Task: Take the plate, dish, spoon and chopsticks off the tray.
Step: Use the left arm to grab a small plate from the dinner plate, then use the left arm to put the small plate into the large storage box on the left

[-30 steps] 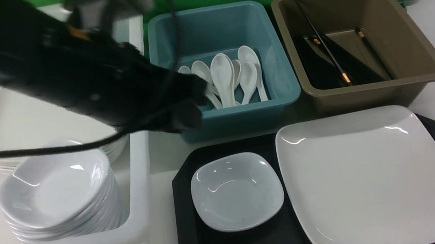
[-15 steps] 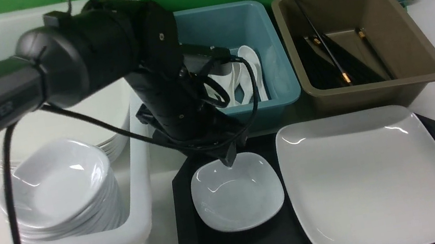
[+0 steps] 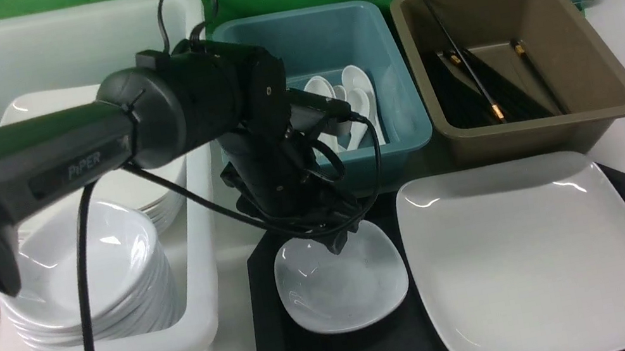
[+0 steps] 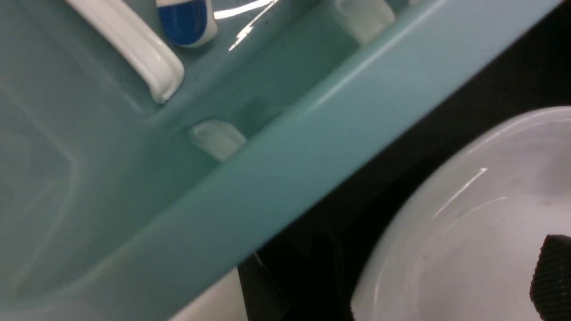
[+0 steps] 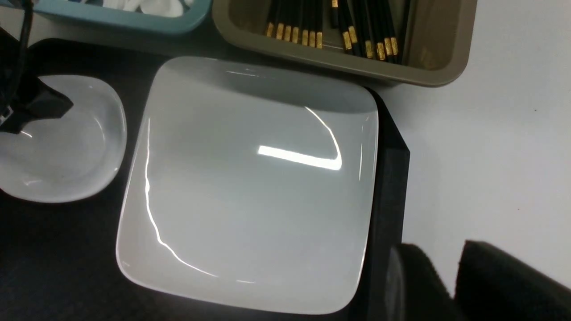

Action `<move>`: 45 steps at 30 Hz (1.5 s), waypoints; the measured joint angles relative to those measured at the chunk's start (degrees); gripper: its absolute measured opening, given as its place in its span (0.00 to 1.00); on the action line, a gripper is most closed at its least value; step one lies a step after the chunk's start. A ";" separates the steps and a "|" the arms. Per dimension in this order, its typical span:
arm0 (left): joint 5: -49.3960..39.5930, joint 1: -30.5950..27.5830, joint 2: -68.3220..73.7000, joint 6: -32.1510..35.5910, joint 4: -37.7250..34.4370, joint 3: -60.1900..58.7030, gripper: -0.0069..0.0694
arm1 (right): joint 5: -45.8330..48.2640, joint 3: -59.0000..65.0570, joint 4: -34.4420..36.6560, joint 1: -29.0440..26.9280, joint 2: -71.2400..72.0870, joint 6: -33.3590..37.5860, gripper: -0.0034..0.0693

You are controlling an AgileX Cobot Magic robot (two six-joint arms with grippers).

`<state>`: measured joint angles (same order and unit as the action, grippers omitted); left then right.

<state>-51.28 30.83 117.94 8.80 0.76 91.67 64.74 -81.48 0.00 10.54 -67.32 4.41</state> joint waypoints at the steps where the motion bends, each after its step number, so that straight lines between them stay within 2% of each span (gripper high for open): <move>1: 0.00 0.00 0.66 0.00 0.00 0.00 0.83 | 0.00 0.00 0.00 0.00 0.00 0.00 0.31; 8: -0.22 0.00 3.69 0.00 -0.14 0.05 0.82 | 0.00 0.00 0.00 0.00 0.00 0.00 0.32; 12: -2.44 0.00 3.83 0.00 -0.76 0.05 0.74 | 0.00 0.00 0.00 0.00 0.00 0.00 0.32; 16: -7.09 0.00 3.83 0.11 -0.76 0.19 0.44 | 0.00 0.00 0.00 0.00 0.00 0.00 0.32; 19: -9.29 -0.43 2.90 -0.87 -2.69 0.96 0.31 | 0.00 0.00 0.00 0.00 0.00 0.00 0.33; 25: -12.88 -0.69 1.70 -1.90 -2.89 1.44 0.27 | 0.00 0.00 0.00 0.00 0.00 0.00 0.34; 27: -13.86 -0.69 0.88 -1.90 -2.66 1.44 0.23 | 0.00 0.00 0.00 0.00 0.00 0.00 0.34; 29: -14.71 -0.69 -1.98 -1.74 -3.15 1.34 0.16 | 0.00 0.00 0.00 0.00 0.00 0.00 0.34; 32: -14.45 -0.74 -4.35 -1.67 -5.41 0.41 0.12 | 0.00 0.00 0.00 0.00 0.00 0.00 0.34; 35: -14.96 -1.30 -10.02 -0.86 -6.35 0.48 0.12 | 0.00 0.00 0.48 0.00 0.00 0.00 0.34; 38: -14.37 -3.56 -17.54 0.24 -10.63 1.67 0.12 | 0.00 0.02 0.59 0.00 0.00 0.07 0.34; 45: -15.47 -9.05 -21.96 1.83 -17.53 1.61 0.12 | -0.07 0.16 1.15 0.00 0.00 0.25 0.34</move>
<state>-66.76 21.78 95.97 10.63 -16.77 93.28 64.66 -81.32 1.15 10.54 -67.32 4.66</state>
